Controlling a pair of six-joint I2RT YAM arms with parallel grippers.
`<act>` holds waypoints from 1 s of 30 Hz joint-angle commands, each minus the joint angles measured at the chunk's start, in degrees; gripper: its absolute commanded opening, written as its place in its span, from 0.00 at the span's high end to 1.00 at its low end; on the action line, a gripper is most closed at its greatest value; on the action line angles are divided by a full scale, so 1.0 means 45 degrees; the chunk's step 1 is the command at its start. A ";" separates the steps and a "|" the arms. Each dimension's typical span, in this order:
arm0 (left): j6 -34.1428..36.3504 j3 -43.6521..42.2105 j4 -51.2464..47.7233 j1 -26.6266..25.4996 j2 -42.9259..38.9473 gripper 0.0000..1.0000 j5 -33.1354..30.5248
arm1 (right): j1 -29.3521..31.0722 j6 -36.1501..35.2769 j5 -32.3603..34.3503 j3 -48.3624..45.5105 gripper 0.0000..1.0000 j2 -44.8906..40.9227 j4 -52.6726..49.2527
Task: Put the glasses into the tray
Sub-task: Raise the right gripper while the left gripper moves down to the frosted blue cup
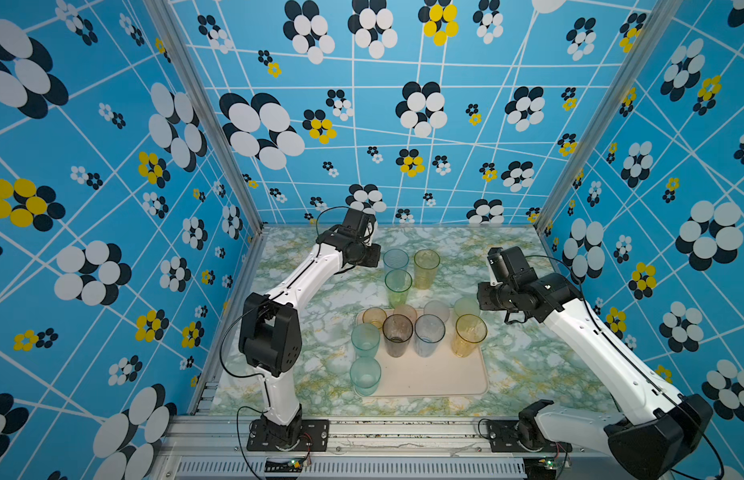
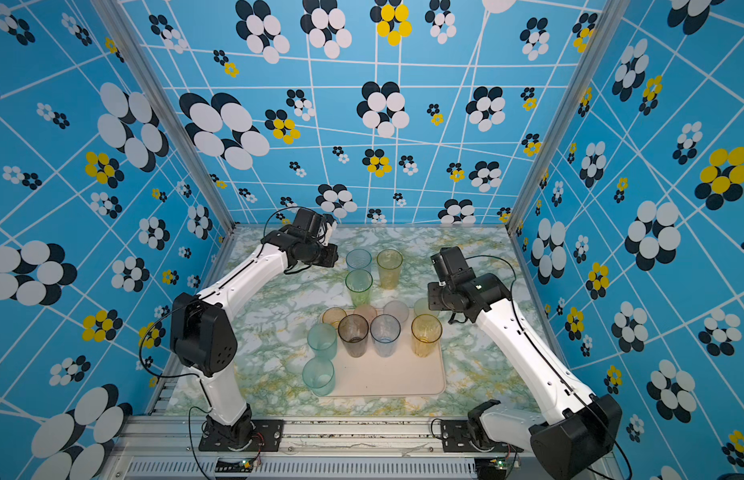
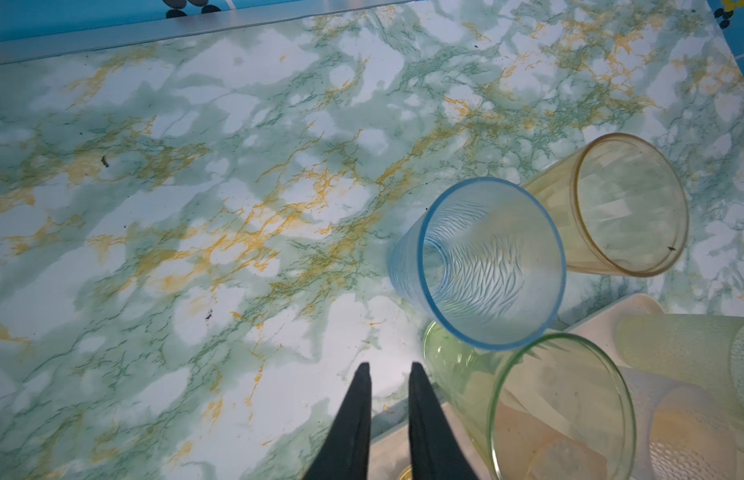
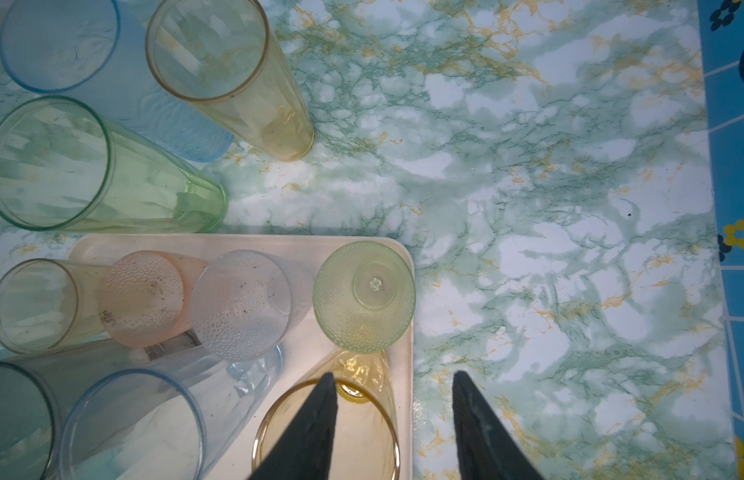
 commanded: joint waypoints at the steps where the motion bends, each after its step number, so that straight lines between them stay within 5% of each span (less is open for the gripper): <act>1: 0.0246 0.0816 -0.0444 -0.0204 0.0585 0.80 -0.0085 | -0.0110 -0.0322 -0.0207 0.0453 0.52 0.0108 0.0184; 30: 0.0842 0.3948 -0.1771 -0.0779 0.3348 0.79 -0.1265 | -0.0593 -0.0655 -0.0539 -0.0026 0.51 0.0295 0.0791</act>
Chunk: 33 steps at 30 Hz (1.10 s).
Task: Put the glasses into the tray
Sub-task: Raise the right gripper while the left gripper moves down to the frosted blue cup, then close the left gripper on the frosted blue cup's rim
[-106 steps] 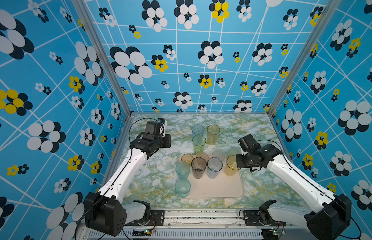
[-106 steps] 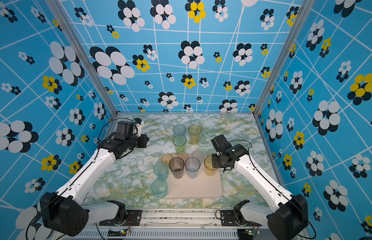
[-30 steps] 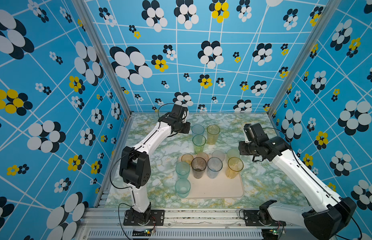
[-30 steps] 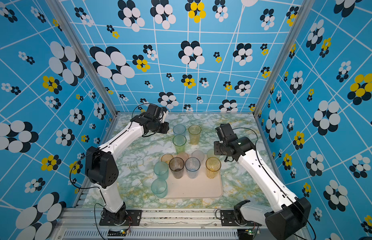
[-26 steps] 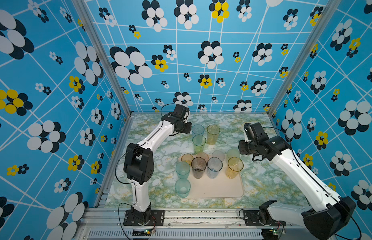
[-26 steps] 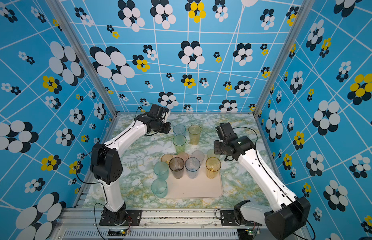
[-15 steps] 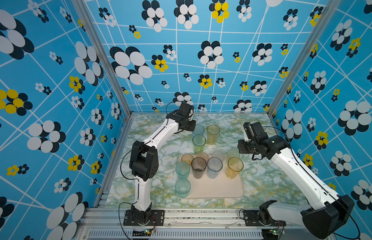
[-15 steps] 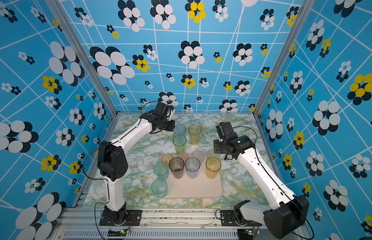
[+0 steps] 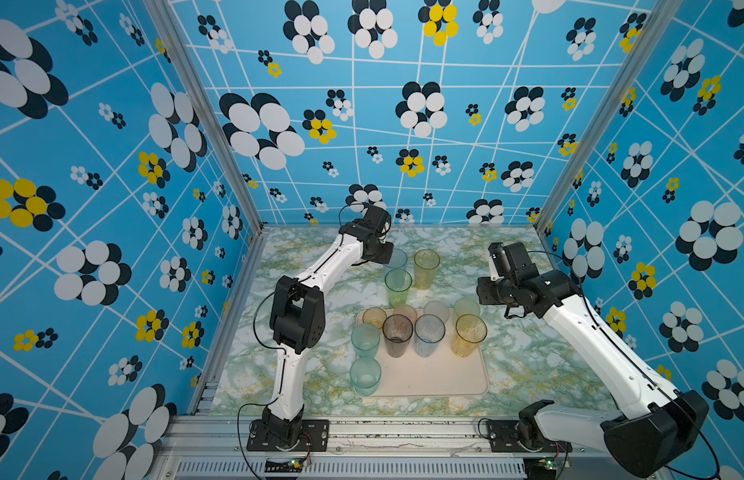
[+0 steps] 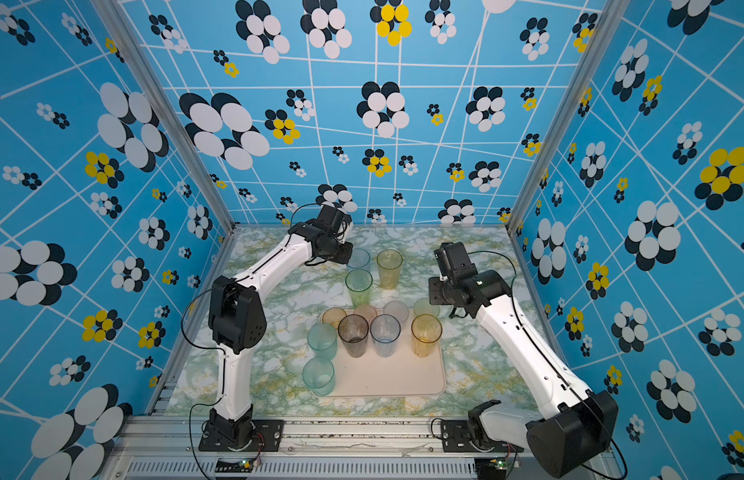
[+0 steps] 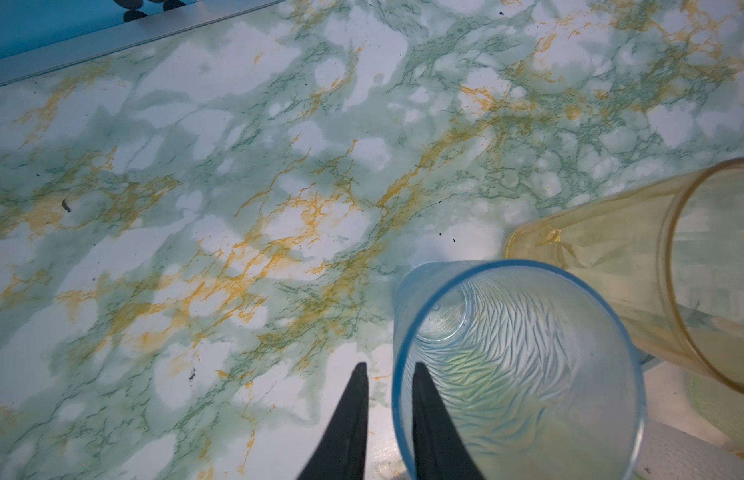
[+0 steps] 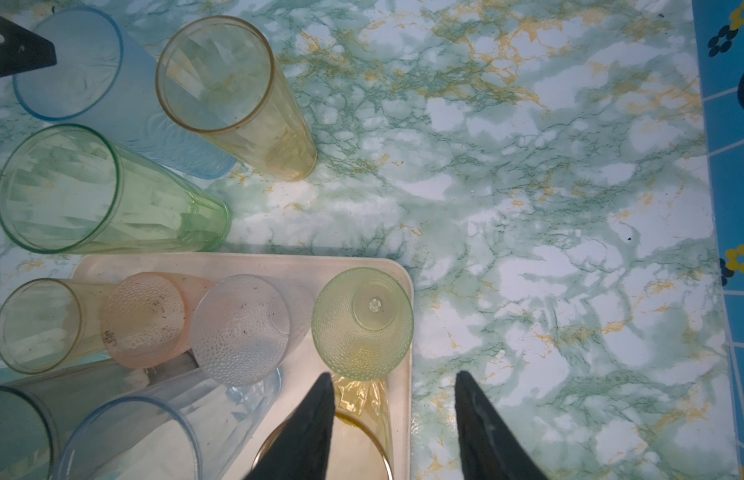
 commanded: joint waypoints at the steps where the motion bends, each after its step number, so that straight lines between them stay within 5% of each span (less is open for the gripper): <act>1: 0.0288 0.0583 -0.0396 -0.0135 0.0447 0.79 -0.0208 | -0.0109 -0.0130 -0.0208 -0.0123 0.51 0.0053 0.0143; 12: 0.0522 0.1193 -0.0839 -0.0292 0.0902 0.86 -0.0418 | -0.0169 -0.0170 -0.0266 -0.0247 0.51 0.0014 0.0221; 21: 0.0644 0.1294 -0.1021 -0.0332 0.0868 1.00 -0.0786 | -0.0215 -0.0170 -0.0385 -0.0494 0.51 0.0014 0.0397; 33: 0.0757 0.0963 -0.0569 -0.0311 0.0363 1.00 -0.1273 | -0.0246 -0.0091 -0.0407 -0.0823 0.50 -0.0084 0.0514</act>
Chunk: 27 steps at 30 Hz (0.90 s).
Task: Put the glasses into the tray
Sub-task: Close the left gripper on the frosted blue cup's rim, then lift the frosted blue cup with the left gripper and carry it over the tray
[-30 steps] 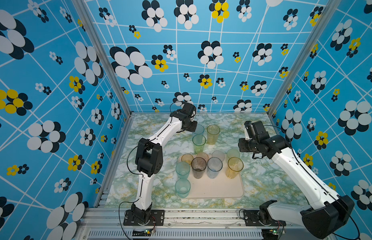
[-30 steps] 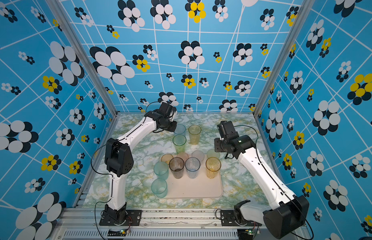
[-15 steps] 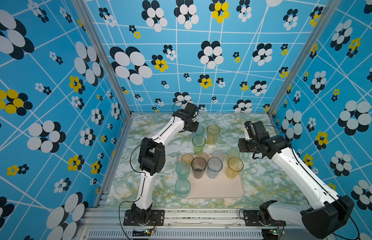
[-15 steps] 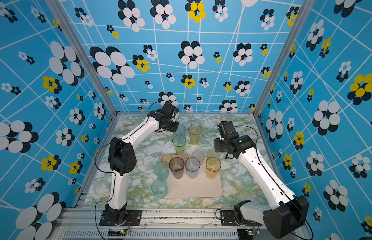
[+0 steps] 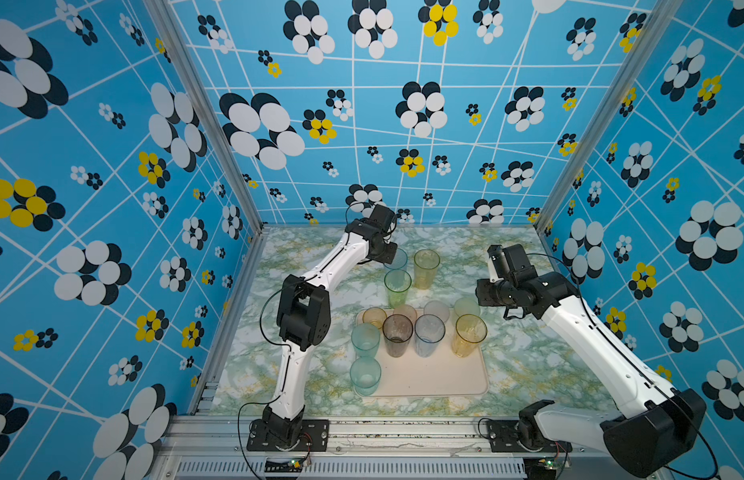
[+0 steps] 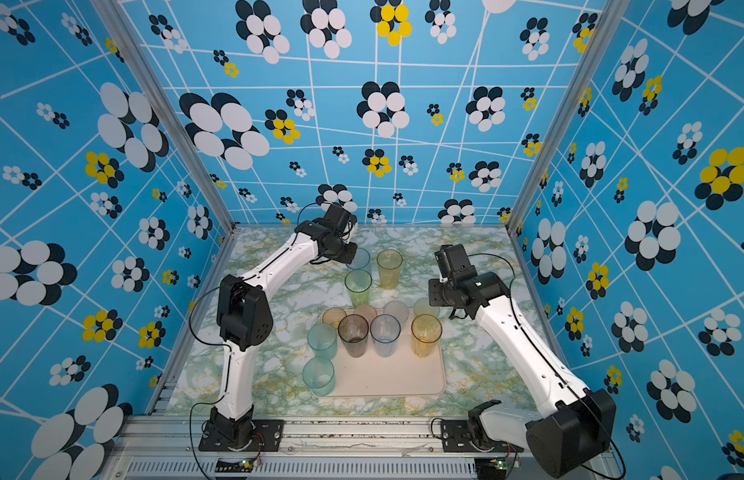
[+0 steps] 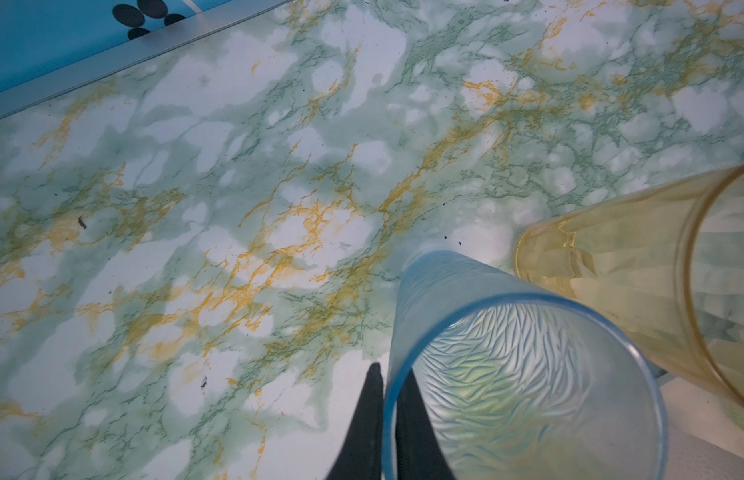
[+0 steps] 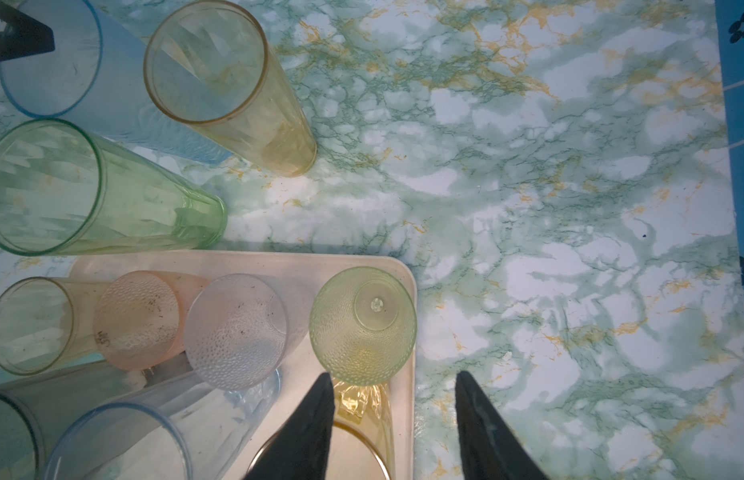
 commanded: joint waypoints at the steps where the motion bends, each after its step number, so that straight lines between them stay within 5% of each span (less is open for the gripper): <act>1: 0.0324 -0.0104 0.0069 -0.0045 -0.0451 1.00 -0.0565 | -0.0104 -0.0029 -0.0096 -0.0267 0.50 -0.0103 0.0145; 27: 0.1346 -0.1423 -0.0230 -0.0157 -0.6352 1.00 -0.1303 | -0.0113 0.0323 -0.0561 -0.1125 0.51 -0.1529 0.0672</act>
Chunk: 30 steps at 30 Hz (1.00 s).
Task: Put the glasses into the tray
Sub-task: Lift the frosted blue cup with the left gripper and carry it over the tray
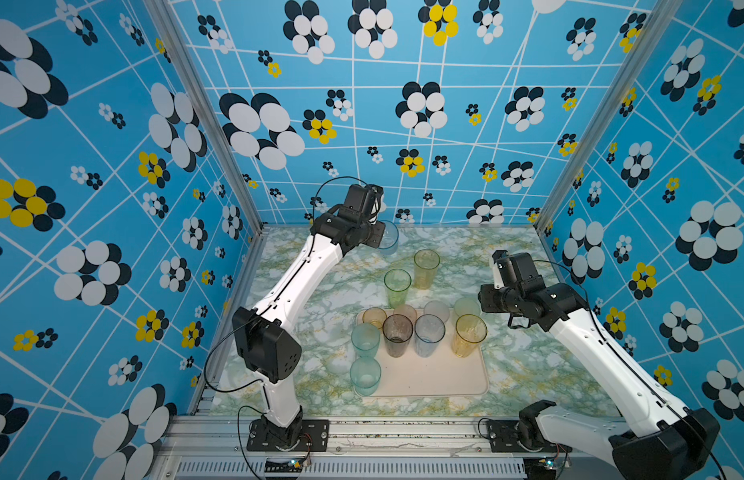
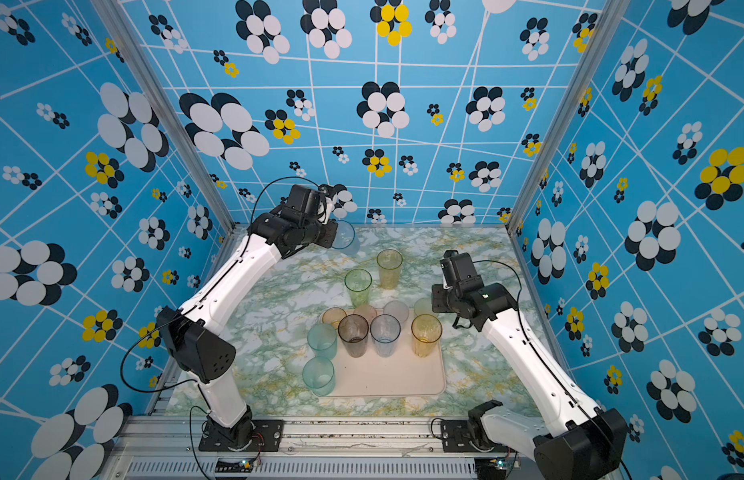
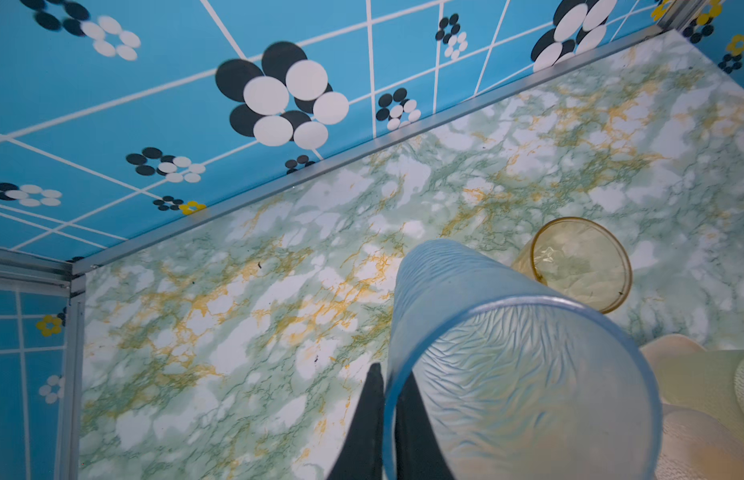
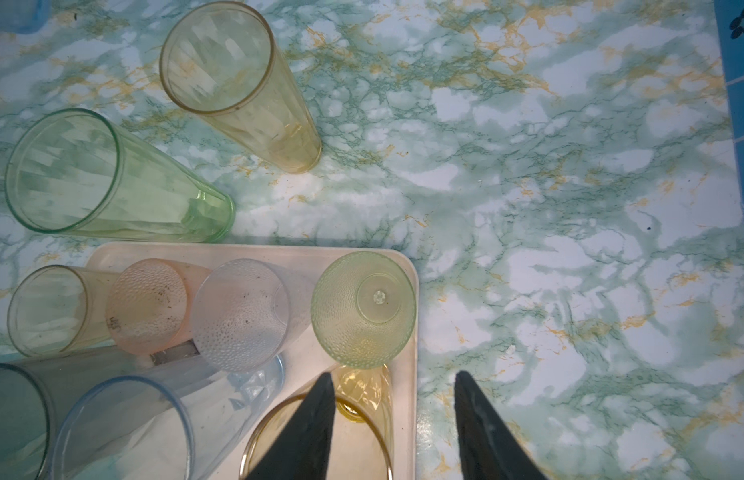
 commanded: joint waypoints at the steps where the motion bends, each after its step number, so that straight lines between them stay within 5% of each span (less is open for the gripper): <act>1: 0.0441 -0.0578 -0.0343 -0.0258 -0.1625 1.00 -0.0047 | -0.0094 0.0212 -0.0338 -0.0112 0.51 -0.0237 0.0265; 15: 0.0472 -0.1361 -0.3929 -0.2354 -0.5919 1.00 0.1618 | -0.0089 0.0280 -0.0625 0.0203 0.52 -0.0228 0.0534; 25: -0.0132 -0.1914 -0.6371 -0.7441 -0.6285 1.00 0.0735 | -0.0094 0.0522 -0.1258 0.0410 0.52 -0.0257 0.0929; 30: -0.0627 -0.2847 -0.6284 -0.8575 -0.5202 1.00 0.0297 | -0.0094 0.0392 -0.1274 0.0807 0.52 -0.0296 0.0691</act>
